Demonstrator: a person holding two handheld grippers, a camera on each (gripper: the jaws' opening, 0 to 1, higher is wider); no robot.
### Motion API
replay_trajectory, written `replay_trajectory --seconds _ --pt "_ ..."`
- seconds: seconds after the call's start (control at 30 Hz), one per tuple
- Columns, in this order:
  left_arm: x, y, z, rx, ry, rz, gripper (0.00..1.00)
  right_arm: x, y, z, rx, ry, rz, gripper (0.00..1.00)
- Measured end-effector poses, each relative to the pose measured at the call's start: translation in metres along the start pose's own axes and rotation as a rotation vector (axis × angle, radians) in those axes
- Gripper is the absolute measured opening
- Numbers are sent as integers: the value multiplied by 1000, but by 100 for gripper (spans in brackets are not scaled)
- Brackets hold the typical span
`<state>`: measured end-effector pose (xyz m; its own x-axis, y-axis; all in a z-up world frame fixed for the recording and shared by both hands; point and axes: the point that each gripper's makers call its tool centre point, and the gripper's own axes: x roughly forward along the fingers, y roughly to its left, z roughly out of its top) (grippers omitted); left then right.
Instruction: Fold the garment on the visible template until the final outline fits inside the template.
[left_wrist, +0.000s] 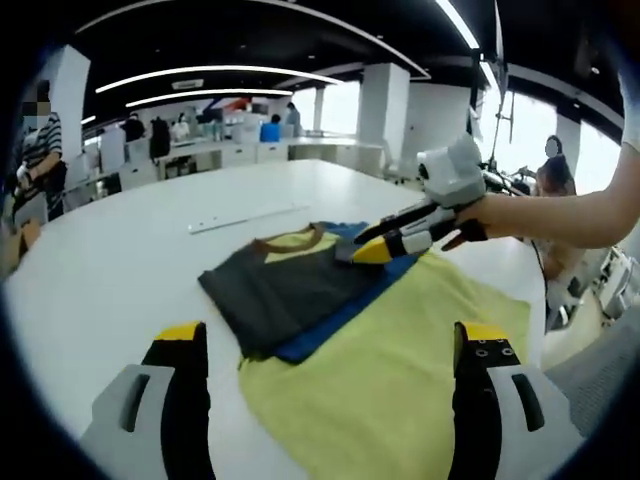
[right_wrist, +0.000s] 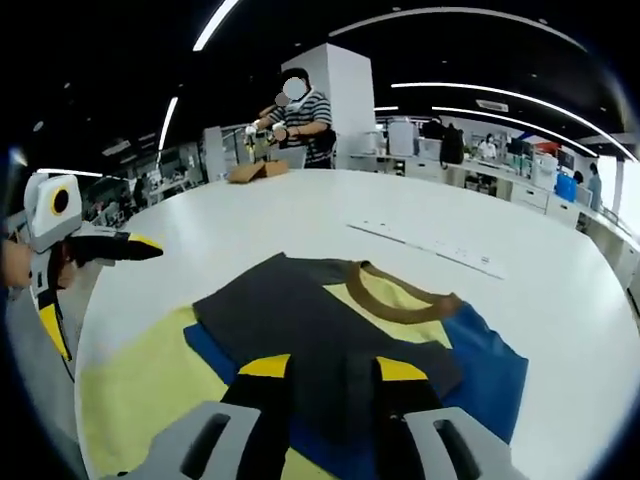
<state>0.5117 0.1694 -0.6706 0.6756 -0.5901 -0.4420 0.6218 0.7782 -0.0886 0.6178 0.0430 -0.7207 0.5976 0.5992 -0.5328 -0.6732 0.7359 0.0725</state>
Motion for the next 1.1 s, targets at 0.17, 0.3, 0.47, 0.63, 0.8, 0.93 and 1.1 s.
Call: replay_trajectory --seconds 0.17,0.3,0.47,0.63,0.8,0.93,1.1 --pt "-4 3 -6 -20 4 13 99 11 -3 -6 -28 27 -29 19" --pt "-6 3 -8 -31 0 21 99 18 -7 -12 -48 46 -45 18" --pt "-9 0 -13 -42 9 18 99 23 -6 -17 -114 78 -62 15" --pt "-14 -4 -18 -48 22 11 98 24 -12 -19 -128 83 -97 5" --pt "-20 -3 -24 -43 45 18 99 23 -16 -19 -116 86 -112 1" --pt "-26 2 -23 -51 38 46 99 19 -15 -15 -50 58 -105 0" --pt "-29 3 -22 -56 33 55 99 4 -17 -6 -4 11 -108 0"
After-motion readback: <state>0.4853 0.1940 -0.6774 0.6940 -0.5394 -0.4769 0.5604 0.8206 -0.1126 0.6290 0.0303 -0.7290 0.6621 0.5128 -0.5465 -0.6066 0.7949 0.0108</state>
